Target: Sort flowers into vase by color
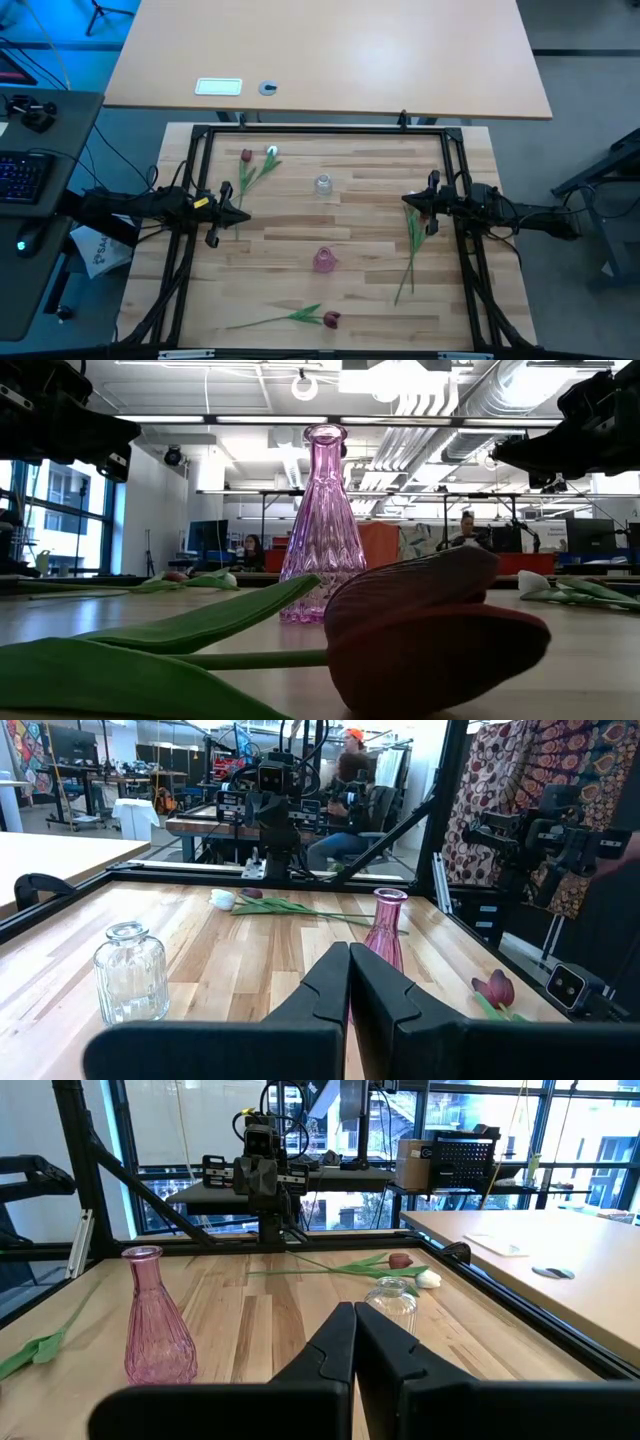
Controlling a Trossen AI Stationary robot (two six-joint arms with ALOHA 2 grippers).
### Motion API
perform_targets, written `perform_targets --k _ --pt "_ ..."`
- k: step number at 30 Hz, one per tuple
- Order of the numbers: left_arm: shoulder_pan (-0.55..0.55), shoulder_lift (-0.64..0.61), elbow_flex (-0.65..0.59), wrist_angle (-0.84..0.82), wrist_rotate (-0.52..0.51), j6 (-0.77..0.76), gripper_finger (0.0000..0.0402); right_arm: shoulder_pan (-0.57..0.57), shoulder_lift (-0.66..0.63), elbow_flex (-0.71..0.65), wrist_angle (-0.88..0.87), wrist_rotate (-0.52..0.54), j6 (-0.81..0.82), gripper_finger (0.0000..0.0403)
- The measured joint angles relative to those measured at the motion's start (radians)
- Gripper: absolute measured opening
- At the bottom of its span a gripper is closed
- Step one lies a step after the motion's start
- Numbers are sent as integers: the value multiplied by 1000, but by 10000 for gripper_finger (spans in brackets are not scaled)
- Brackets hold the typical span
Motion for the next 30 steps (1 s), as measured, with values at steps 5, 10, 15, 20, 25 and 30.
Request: perform_targets --k 5,10,15,20,25,30 --pt "0 0 0 0 0 0 0 0 0 0 2 1 0 0" --pt "0 0 0 0 0 0 0 3 0 0 144 -33 250 0" --pt "0 0 0 0 0 0 0 3 -1 0 436 27 897 0" --pt "0 0 0 0 0 0 0 5 5 0 534 118 959 0" --pt "0 0 0 0 0 0 0 69 128 11 805 184 934 0" --pt "0 0 0 0 0 0 0 162 422 164 848 323 780 0"
